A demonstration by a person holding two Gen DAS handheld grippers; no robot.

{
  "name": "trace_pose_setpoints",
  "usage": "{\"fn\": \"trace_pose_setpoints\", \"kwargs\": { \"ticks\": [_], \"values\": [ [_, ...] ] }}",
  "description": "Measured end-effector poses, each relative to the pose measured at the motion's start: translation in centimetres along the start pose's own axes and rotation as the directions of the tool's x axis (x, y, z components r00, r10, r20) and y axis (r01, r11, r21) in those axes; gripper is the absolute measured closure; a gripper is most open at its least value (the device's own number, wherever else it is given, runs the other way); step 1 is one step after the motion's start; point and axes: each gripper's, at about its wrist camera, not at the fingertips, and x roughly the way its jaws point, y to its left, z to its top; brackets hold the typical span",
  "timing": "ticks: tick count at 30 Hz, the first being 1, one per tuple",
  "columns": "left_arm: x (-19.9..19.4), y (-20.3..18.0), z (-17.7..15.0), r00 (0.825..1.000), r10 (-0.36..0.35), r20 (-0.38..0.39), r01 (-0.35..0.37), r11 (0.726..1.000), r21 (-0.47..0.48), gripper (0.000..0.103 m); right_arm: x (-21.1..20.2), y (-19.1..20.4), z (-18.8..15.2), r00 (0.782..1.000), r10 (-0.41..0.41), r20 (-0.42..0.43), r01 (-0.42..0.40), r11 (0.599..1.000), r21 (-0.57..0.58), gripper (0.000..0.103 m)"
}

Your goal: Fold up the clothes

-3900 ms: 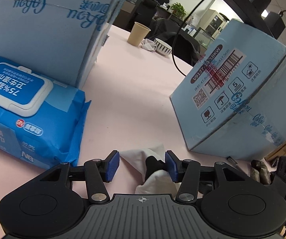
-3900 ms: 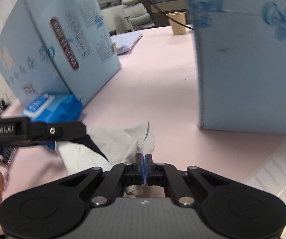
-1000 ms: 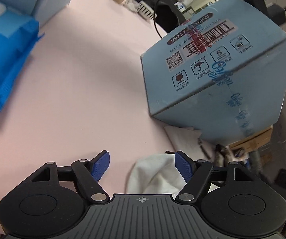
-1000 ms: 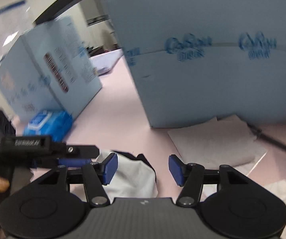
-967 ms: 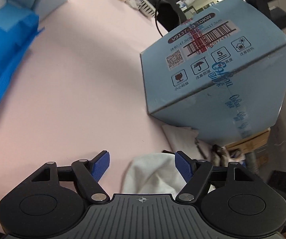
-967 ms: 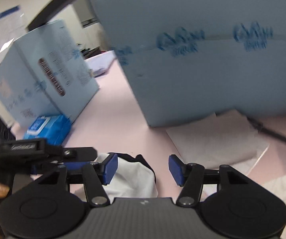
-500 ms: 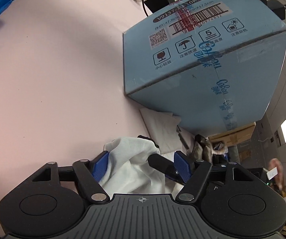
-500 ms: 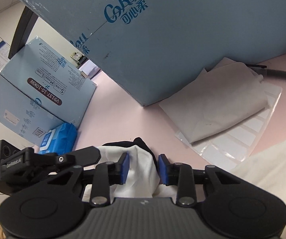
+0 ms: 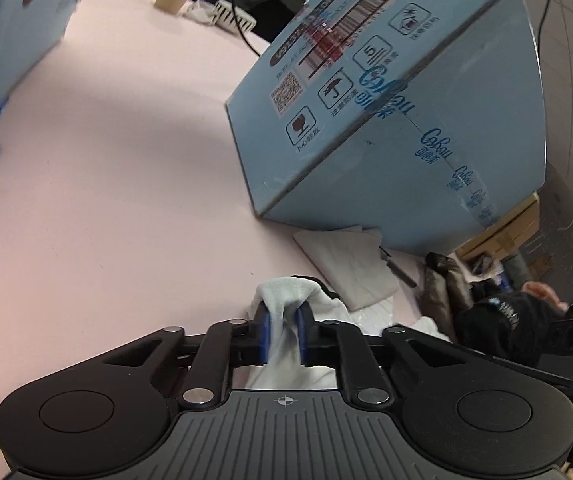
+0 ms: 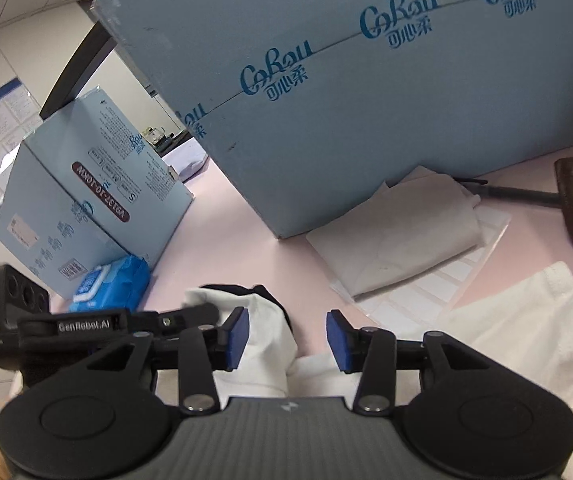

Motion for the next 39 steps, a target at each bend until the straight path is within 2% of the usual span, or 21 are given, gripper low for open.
{"fn": "trace_pose_setpoints", "kwargs": {
  "ticks": [2, 4, 6, 10, 14, 17, 22, 25, 27, 30, 33, 36, 37, 39],
  "values": [
    [-0.9, -0.3, 0.4, 0.999, 0.023, 0.037, -0.024, 0.999, 0.036, 0.097, 0.0, 0.4, -0.9, 0.999, -0.053, -0.013, 0.051, 0.996, -0.073, 0.058],
    [-2.1, -0.5, 0.9, 0.997, 0.012, 0.070, -0.017, 0.998, 0.063, 0.097, 0.3, 0.5, -1.5, 0.994, -0.100, -0.032, 0.096, 0.988, -0.119, 0.064],
    [-3.6, -0.7, 1.2, 0.994, 0.026, 0.108, -0.037, 0.994, 0.102, 0.097, 0.2, 0.6, -1.8, 0.993, -0.116, -0.025, 0.111, 0.983, -0.146, 0.066],
    [-6.0, -0.1, 1.8, 0.986, 0.004, 0.166, -0.023, 0.994, 0.110, 0.097, 0.5, 1.2, -2.0, 0.988, -0.149, -0.030, 0.141, 0.972, -0.190, 0.067],
    [-7.4, 1.6, 2.3, 0.979, 0.065, 0.192, -0.082, 0.993, 0.086, 0.097, 0.6, 1.2, -2.2, 0.988, -0.152, -0.029, 0.144, 0.971, -0.192, 0.067],
    [-7.5, 3.4, 2.6, 0.973, 0.118, 0.197, -0.133, 0.989, 0.064, 0.097, 0.7, 1.2, -2.2, 0.987, -0.156, -0.032, 0.147, 0.970, -0.195, 0.067],
    [-4.2, 5.2, 2.1, 0.965, 0.240, 0.104, -0.248, 0.966, 0.070, 0.097, 0.7, 1.5, -2.1, 0.986, -0.164, -0.037, 0.154, 0.968, -0.200, 0.066],
    [-2.9, 5.7, 1.8, 0.959, 0.272, 0.081, -0.277, 0.959, 0.060, 0.093, 0.7, 1.5, -2.1, 0.986, -0.164, -0.040, 0.153, 0.968, -0.201, 0.066],
    [-3.0, 5.7, 2.0, 0.959, 0.277, 0.058, -0.279, 0.959, 0.042, 0.090, 0.7, 1.5, -2.0, 0.986, -0.161, -0.044, 0.149, 0.968, -0.200, 0.065],
    [-3.9, 6.0, 2.8, 0.963, 0.267, 0.037, -0.267, 0.964, 0.005, 0.080, 0.7, 1.4, -1.7, 0.987, -0.149, -0.054, 0.136, 0.971, -0.198, 0.063],
    [-5.6, 6.1, 3.0, 0.964, 0.258, 0.069, -0.257, 0.966, -0.024, 0.078, 0.0, 1.5, -1.2, 0.991, -0.123, -0.054, 0.111, 0.975, -0.191, 0.063],
    [-7.6, 5.6, 3.3, 0.951, 0.279, 0.132, -0.278, 0.960, -0.024, 0.077, -1.6, 2.5, -0.4, 0.996, -0.085, -0.001, 0.083, 0.974, -0.211, 0.062],
    [-8.0, 5.4, 3.4, 0.952, 0.269, 0.145, -0.269, 0.963, -0.025, 0.073, -1.8, 2.8, -0.2, 0.997, -0.075, 0.006, 0.074, 0.974, -0.214, 0.060],
    [-9.1, 4.3, 3.0, 0.966, 0.195, 0.171, -0.195, 0.981, -0.019, 0.064, -1.9, 3.6, 0.5, 1.000, -0.005, 0.000, 0.005, 0.981, -0.195, 0.057]
  ]
}}
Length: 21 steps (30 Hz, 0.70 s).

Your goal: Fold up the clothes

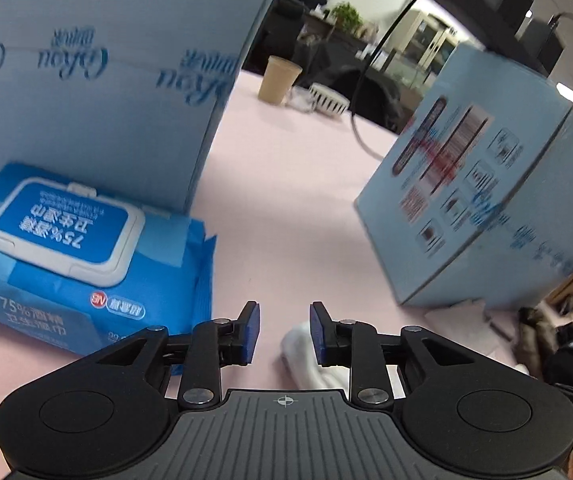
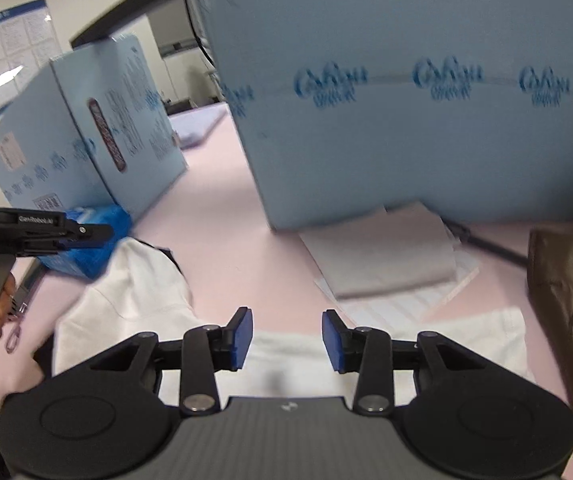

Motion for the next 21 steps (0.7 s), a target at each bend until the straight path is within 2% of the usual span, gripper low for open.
{"fn": "trace_pose_setpoints", "kwargs": {
  "ticks": [1, 3, 8, 9, 14, 20, 21],
  "values": [
    [-0.3, -0.7, -0.3, 0.999, -0.045, -0.007, 0.045, 0.999, 0.006, 0.058, 0.1, 0.2, 0.4, 0.999, 0.036, -0.003, -0.036, 0.999, 0.016, 0.057],
    [-0.7, -2.0, -1.1, 0.991, -0.133, -0.029, 0.133, 0.991, 0.019, 0.052, 1.4, 0.8, 1.1, 0.993, 0.118, -0.020, -0.116, 0.991, 0.073, 0.057],
    [1.0, -4.1, -4.1, 0.979, -0.094, -0.180, 0.110, 0.991, 0.077, 0.052, 4.5, 2.5, 2.0, 0.977, 0.212, -0.036, -0.205, 0.967, 0.148, 0.057],
    [1.1, -3.9, -4.6, 0.980, -0.057, -0.193, 0.077, 0.992, 0.096, 0.052, 5.0, 2.6, 2.1, 0.973, 0.227, -0.043, -0.218, 0.962, 0.165, 0.057],
    [0.7, -1.1, -5.6, 0.974, 0.043, -0.222, -0.025, 0.996, 0.084, 0.052, 6.9, 2.7, 2.7, 0.957, 0.287, -0.052, -0.268, 0.936, 0.228, 0.056],
    [-0.7, -0.9, -6.0, 0.984, 0.020, -0.179, -0.004, 0.996, 0.091, 0.052, 10.2, 2.1, 3.7, 0.930, 0.363, -0.066, -0.317, 0.878, 0.360, 0.056],
    [-1.3, -1.2, -5.8, 0.989, -0.019, -0.149, 0.033, 0.995, 0.090, 0.052, 10.7, 1.9, 3.7, 0.924, 0.378, -0.067, -0.324, 0.861, 0.391, 0.056]
  ]
}}
